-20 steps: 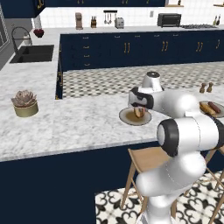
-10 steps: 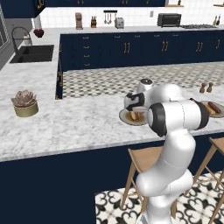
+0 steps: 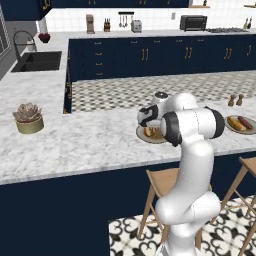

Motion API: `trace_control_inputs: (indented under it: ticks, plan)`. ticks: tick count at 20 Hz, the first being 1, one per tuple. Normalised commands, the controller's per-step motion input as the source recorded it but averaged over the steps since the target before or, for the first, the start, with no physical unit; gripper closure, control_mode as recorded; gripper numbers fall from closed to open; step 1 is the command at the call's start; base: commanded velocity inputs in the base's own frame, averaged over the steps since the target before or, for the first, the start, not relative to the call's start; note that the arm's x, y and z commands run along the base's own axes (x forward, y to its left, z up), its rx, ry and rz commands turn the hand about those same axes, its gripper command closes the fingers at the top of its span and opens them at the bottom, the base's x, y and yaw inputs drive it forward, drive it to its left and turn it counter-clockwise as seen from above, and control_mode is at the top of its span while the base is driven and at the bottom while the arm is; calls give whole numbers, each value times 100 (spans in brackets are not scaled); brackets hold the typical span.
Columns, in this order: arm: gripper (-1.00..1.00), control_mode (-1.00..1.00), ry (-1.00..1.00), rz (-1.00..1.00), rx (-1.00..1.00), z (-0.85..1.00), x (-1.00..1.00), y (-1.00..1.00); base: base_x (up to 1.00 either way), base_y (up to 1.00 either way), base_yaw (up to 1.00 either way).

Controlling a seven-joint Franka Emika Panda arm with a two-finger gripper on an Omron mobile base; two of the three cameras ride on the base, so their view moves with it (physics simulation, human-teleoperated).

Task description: Place one bun and one sausage from the bowl on each plate.

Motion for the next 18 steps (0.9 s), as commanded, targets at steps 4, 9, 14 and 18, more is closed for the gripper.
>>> trace_control_inputs:
  ticks: [4, 9, 14, 18]
  plan:
    - [100, -100, 0, 0, 0, -40, 39, 2, 0, 0, 0]
    - [100, -100, 0, 0, 0, -24, 24, 0, 0, 0, 0]
    - [-100, -100, 0, 0, 0, -6, 14, 0, 0, 0, 0]
    - [-100, -100, 0, 1, 0, 0, 0, 0, 0, 0, 0]
